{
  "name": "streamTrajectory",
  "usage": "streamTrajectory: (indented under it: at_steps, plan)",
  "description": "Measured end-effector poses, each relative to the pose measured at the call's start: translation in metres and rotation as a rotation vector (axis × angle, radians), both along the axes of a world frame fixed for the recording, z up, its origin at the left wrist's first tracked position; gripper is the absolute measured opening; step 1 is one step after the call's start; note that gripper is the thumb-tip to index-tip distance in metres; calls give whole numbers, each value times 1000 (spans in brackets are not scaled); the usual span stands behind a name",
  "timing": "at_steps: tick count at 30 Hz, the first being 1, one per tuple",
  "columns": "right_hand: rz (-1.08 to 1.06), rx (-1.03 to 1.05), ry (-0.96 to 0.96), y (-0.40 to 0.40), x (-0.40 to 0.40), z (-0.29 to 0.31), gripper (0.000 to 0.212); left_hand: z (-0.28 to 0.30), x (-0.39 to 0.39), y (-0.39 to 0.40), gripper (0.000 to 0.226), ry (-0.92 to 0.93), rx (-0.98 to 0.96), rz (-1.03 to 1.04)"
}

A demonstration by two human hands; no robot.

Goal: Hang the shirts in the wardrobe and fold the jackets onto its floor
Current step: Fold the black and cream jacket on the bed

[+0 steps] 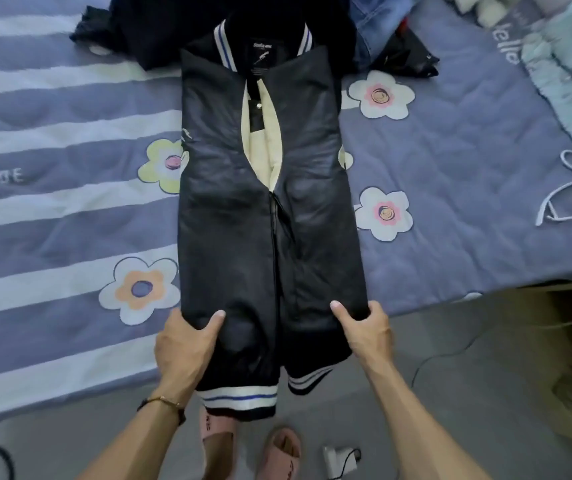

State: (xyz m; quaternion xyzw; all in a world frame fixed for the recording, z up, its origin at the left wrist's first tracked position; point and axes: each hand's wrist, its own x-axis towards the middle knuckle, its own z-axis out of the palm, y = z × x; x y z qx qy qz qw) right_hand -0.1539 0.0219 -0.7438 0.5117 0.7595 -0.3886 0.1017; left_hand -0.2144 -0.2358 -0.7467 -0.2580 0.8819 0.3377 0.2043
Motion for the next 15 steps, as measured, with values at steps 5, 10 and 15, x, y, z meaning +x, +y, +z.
streamTrajectory:
  at_steps: [5,10,15]
  plan:
    - [91,-344,18,21,31,-14,59,9,37,-18,26,-99,427,76]
    - [291,-294,10,22,65,-11,57,18,70,-24,47,-144,399,-122]
    - [173,-299,19,28,64,20,35,42,82,-11,39,-88,305,82]
